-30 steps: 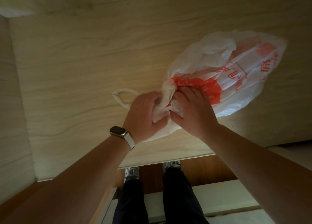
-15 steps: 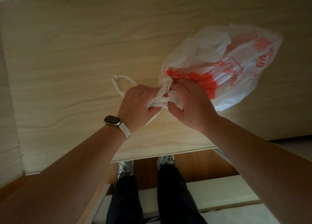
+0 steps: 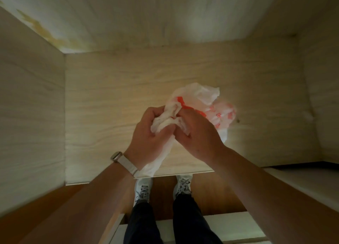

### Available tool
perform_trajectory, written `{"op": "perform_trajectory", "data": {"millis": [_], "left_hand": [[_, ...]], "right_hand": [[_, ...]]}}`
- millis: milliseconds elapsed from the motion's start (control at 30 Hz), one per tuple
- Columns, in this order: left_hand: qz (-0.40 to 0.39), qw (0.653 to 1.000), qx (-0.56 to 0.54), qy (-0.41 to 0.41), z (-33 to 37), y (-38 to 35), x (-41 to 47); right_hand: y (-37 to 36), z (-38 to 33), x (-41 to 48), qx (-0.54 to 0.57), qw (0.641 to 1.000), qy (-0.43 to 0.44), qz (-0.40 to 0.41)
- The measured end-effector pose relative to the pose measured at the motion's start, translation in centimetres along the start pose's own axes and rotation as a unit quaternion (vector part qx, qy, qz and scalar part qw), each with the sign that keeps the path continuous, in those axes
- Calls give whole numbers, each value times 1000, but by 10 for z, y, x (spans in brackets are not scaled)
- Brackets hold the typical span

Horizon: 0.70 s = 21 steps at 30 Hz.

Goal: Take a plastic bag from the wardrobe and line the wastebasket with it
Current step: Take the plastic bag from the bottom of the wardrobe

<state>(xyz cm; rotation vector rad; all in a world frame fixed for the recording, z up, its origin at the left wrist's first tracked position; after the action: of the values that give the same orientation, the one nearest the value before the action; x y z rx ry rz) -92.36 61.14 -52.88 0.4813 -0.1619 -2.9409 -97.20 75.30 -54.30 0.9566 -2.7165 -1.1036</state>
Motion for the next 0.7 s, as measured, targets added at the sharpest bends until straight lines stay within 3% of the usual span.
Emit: {"op": "perform_trajectory", "data": {"millis": [133, 433, 700], "left_hand": [[83, 994, 64, -14, 44, 11, -18], [171, 972, 152, -61, 137, 68, -76], [209, 967, 91, -115, 188, 110, -148]], "right_hand": [[21, -43, -9, 43, 999, 21, 15], [73, -137, -27, -24, 989, 138, 54], [91, -224, -42, -128, 959, 239, 77]]}}
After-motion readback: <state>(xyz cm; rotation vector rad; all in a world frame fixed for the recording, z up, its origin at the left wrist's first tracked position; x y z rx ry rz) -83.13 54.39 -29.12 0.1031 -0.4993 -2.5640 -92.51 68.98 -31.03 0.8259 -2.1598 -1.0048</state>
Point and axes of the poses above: each hand's wrist, its own x-axis towards the middle knuckle, its own y-axis out of the back of the hand, z = x × y, the point moved 3 cm from there along x, towards the middle knuckle, and after that the axes turned 2 degrees about -z, right-handed, at the moved point
